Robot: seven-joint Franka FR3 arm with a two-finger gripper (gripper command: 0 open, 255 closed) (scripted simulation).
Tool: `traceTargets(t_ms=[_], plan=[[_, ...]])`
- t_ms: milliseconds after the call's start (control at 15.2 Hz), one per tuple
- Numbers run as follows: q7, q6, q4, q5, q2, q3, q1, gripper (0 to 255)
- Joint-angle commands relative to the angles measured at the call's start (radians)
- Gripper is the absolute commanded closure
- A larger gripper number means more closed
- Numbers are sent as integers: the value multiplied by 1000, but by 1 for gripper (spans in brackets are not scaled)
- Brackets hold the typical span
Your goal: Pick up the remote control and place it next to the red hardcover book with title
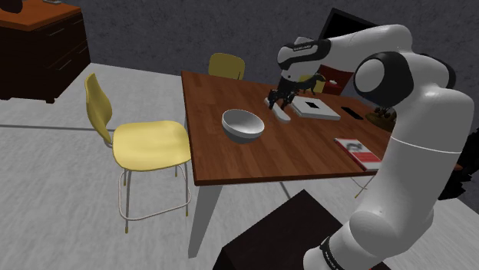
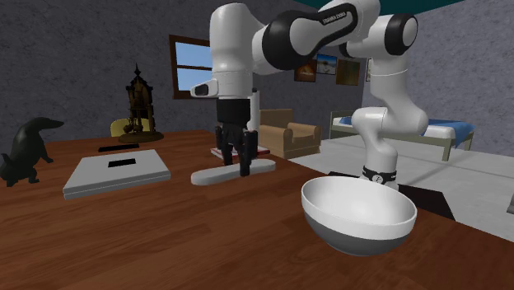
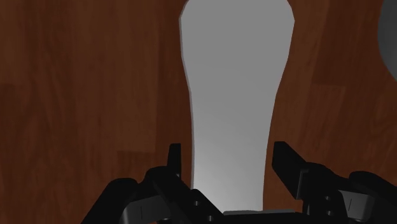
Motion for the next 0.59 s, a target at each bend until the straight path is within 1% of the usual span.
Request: traceTargets(t_ms=[0, 528], plan=[[-18, -7, -9, -3, -16, -8, -12, 255], [-181, 18, -104, -7, -81, -67, -110, 255]])
